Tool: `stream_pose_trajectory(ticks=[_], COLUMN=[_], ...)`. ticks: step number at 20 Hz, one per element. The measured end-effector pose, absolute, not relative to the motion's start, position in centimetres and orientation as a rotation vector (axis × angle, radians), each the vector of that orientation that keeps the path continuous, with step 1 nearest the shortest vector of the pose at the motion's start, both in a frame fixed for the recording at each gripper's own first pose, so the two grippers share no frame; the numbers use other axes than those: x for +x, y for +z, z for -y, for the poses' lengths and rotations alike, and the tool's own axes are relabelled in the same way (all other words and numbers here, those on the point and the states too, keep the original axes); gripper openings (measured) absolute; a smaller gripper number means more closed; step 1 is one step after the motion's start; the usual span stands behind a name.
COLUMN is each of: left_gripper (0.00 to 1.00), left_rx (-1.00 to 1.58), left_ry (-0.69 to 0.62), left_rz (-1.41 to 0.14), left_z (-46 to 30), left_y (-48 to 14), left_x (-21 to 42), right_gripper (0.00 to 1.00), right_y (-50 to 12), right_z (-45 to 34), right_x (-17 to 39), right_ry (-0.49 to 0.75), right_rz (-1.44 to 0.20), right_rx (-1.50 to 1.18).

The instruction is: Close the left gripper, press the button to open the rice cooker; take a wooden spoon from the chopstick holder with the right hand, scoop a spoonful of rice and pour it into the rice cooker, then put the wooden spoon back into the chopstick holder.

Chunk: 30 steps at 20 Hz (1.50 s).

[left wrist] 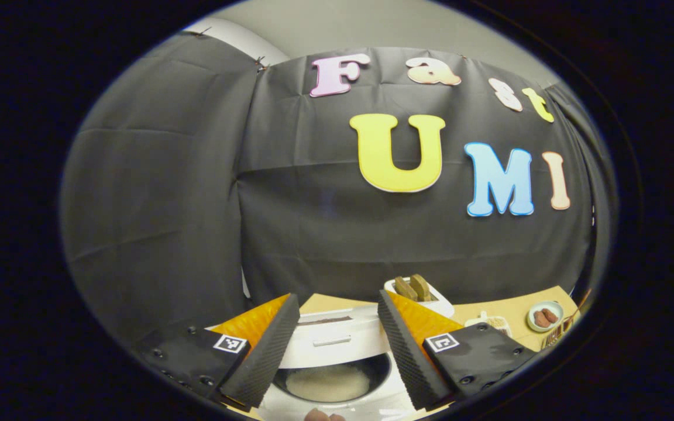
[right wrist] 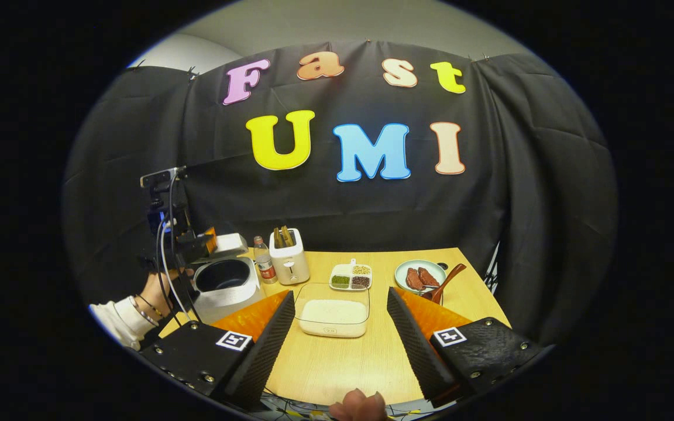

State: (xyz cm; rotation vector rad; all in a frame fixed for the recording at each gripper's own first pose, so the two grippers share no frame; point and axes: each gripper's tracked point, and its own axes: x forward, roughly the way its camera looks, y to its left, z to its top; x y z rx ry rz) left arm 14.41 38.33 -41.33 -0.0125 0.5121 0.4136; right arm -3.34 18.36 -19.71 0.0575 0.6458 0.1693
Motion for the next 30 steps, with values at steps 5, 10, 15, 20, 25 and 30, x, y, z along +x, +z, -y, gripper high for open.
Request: stream_pose_trajectory(ticks=[5, 10, 15, 20, 25, 30], left_gripper=[0.95, 0.97, 0.97, 0.96, 0.97, 0.94], left_rx=[-0.066, -0.106, -0.102, -0.276, -0.347, -0.36], left_ry=[0.415, 0.464, 0.448, 0.373, 0.251, 0.232], left_rz=[-0.686, -0.802, -0.825, -0.816, -0.882, -0.871], left_z=[-35.9, -34.9, -35.0, -28.2, -19.0, -13.5], left_y=[-48.4, -53.2, -52.2, -47.6, -45.5, -39.8], left_x=[9.3, 5.9, 5.5, 0.5, -8.0, -11.2], right_gripper=[0.97, 0.97, 0.97, 0.97, 0.97, 0.97], right_y=[-19.9, -20.0, -19.5, -21.6, -23.3, -23.1], right_z=[-18.6, -18.4, -17.9, -14.4, -12.0, -7.9], right_x=[-4.2, -5.1, -5.3, -5.8, -5.2, -5.7], right_ry=[0.181, 0.178, 0.175, 0.139, 0.157, 0.211], right_rz=[-0.663, -0.674, -0.661, -0.682, -0.7, -0.695], right_rx=[0.068, 0.09, 0.107, 0.055, 0.073, 0.105])
